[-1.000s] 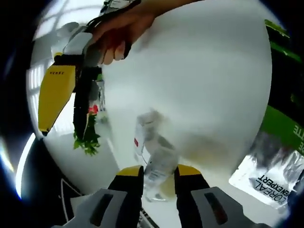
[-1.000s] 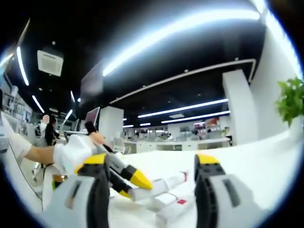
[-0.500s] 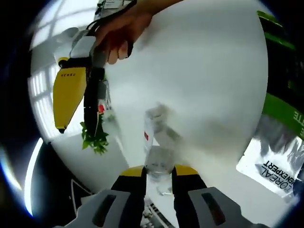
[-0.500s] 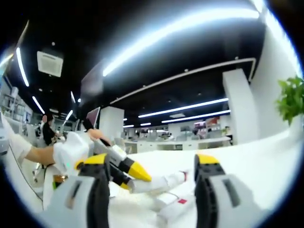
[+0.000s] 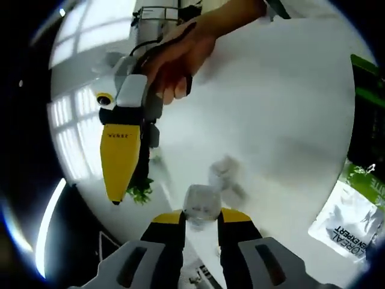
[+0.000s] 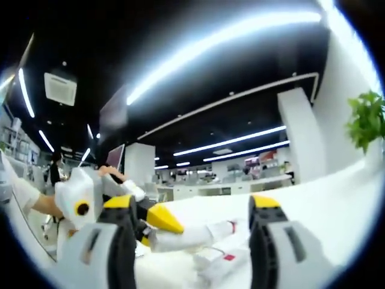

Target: Arrange the skincare products in the storage area until every visible bottle or jar stands upright without overlapping.

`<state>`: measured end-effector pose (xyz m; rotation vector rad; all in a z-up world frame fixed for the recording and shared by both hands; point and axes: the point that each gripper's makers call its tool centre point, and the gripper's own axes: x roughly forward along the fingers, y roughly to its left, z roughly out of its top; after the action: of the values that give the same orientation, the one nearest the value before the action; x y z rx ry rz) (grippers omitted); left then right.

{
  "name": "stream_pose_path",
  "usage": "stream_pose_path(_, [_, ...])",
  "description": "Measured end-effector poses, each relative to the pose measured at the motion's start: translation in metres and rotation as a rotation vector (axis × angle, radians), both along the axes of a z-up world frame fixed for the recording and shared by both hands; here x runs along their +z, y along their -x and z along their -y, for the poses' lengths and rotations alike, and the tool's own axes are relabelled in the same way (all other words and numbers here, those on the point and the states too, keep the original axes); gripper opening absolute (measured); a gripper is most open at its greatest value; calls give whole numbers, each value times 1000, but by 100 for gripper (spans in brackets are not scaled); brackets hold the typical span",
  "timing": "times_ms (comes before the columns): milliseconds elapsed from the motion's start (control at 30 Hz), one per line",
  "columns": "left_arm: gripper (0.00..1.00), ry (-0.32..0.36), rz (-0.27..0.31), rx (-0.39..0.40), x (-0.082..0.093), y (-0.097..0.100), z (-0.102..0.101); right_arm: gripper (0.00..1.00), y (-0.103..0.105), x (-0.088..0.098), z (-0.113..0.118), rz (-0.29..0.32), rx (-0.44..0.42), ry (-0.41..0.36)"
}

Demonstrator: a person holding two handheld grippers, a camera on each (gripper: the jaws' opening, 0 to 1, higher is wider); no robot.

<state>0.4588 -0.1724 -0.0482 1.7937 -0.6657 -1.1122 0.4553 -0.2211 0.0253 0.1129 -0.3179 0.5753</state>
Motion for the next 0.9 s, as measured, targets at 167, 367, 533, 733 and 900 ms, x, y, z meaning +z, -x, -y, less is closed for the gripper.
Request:
stream_pose_path(167, [21, -3, -14, -19, -5, 9, 6, 79, -1, 1, 3, 2, -1, -17])
stream_pose_path(367, [21, -13, -23, -49, -10, 22, 16, 80, -1, 2, 6, -1, 14, -58])
stream_pose_path(533, [21, -68, 2, -58, -7, 24, 34, 79, 1, 10, 13, 26, 8, -104])
stream_pose_path(733, [20, -95, -10, -53, -9, 19, 54, 82, 10, 24, 41, 113, -68, -147])
stream_pose_path(900, [20, -135, -10, -31, -22, 9, 62, 86, 3, 16, 56, 45, -90, -116])
